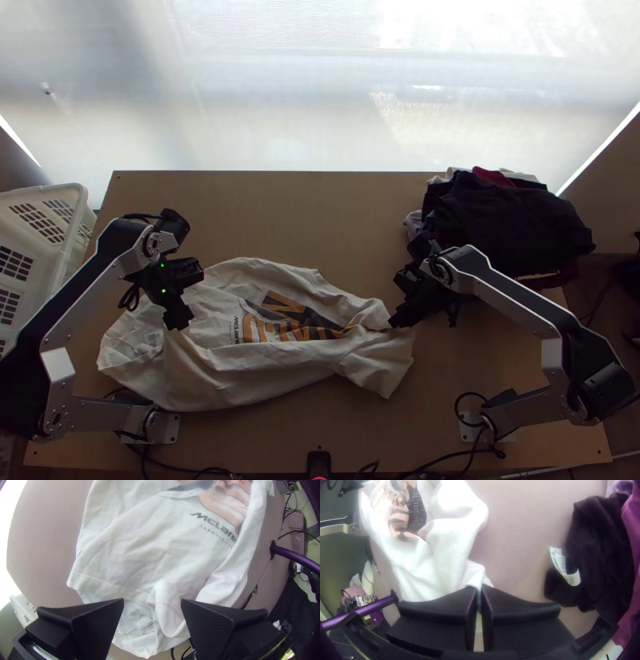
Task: Fold the t-shirt
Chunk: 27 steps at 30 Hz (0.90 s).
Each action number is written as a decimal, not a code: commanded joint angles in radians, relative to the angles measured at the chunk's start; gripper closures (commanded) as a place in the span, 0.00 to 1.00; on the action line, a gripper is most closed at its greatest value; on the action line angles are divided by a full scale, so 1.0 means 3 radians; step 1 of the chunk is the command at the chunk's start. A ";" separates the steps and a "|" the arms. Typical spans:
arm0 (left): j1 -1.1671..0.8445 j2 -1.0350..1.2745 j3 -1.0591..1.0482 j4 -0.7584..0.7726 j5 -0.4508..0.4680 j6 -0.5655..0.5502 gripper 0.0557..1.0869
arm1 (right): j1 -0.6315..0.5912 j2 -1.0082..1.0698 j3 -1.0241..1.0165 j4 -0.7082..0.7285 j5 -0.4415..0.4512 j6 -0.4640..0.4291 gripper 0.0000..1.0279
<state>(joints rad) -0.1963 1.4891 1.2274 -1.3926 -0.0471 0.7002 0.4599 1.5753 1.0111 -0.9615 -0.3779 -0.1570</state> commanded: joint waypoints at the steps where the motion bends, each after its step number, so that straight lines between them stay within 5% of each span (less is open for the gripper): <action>1: -0.0010 -0.0034 -0.0251 0.0086 -0.0155 0.0044 0.20 | 0.0011 -0.0030 -0.0052 0.0004 -0.0003 -0.0003 0.97; 6: -0.0077 -0.0121 -0.0338 0.0076 -0.0150 0.0018 0.30 | 0.0006 -0.0025 -0.0047 0.0019 -0.0003 -0.0009 0.97; 14: -0.0077 -0.0183 -0.0318 0.0101 -0.0017 -0.0059 0.95 | 0.0078 0.0021 -0.0062 0.0040 0.0002 -0.0003 0.97; 27: 0.0557 -0.0004 0.1661 0.0060 0.0239 -0.0606 0.96 | -0.0071 -0.0255 0.0746 -0.0006 0.0007 0.0012 0.97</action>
<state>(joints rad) -0.1326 1.4532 1.4284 -1.3754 0.0002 0.5930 0.4690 1.5414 1.0939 -0.9592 -0.3782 -0.1581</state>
